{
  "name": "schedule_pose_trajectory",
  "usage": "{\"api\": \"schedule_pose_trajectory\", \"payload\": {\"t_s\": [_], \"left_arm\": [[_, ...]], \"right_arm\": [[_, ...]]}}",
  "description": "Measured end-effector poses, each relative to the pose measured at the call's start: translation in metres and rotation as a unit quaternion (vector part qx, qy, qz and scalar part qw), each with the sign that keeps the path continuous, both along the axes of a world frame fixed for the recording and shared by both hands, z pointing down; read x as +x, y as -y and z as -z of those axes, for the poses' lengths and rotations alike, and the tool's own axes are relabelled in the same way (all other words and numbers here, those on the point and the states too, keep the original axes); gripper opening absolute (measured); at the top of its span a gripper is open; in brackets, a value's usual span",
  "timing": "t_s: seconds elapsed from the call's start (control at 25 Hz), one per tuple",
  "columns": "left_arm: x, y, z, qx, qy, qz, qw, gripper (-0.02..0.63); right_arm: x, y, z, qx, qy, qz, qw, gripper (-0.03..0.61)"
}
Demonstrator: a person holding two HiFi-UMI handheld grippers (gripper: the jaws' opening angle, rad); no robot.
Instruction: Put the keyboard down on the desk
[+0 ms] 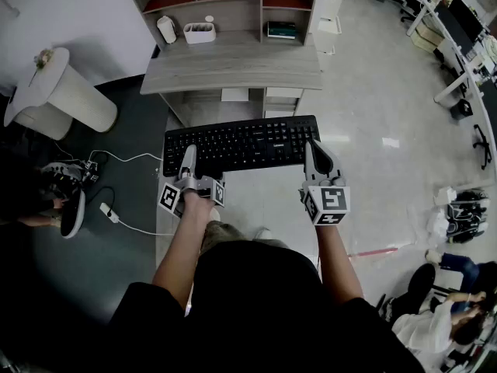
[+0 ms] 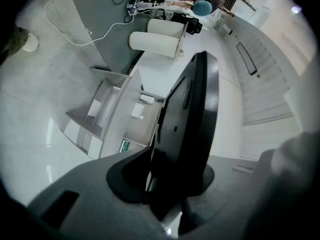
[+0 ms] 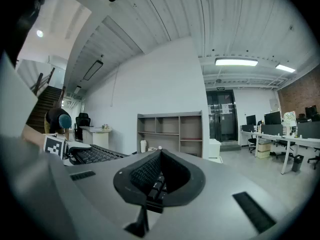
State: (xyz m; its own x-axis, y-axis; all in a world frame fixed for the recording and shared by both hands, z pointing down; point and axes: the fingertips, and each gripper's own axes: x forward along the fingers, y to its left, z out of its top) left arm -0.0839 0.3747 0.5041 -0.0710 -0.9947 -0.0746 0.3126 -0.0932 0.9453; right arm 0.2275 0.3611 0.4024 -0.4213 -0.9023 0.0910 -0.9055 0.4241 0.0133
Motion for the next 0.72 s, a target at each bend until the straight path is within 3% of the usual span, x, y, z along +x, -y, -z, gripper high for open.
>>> {"api": "schedule_pose_trajectory", "payload": {"t_s": [0.16,0.36,0.72], "left_arm": [[0.002,-0.003,-0.001,0.001,0.003,0.000,1.0000,0.107],[0.020,-0.014,-0.006,-0.008,0.009,-0.007,0.9999,0.107],[0.000,0.007,-0.015,-0.021,0.013,-0.006,0.9997,0.107]], "right_arm": [[-0.006,-0.005,-0.001,0.007,-0.005,0.012,1.000,0.012],[0.002,-0.027,0.000,0.014,0.025,0.029,0.999,0.014],[-0.021,-0.004,-0.020,-0.011,0.040,0.038,0.998,0.014]]}}
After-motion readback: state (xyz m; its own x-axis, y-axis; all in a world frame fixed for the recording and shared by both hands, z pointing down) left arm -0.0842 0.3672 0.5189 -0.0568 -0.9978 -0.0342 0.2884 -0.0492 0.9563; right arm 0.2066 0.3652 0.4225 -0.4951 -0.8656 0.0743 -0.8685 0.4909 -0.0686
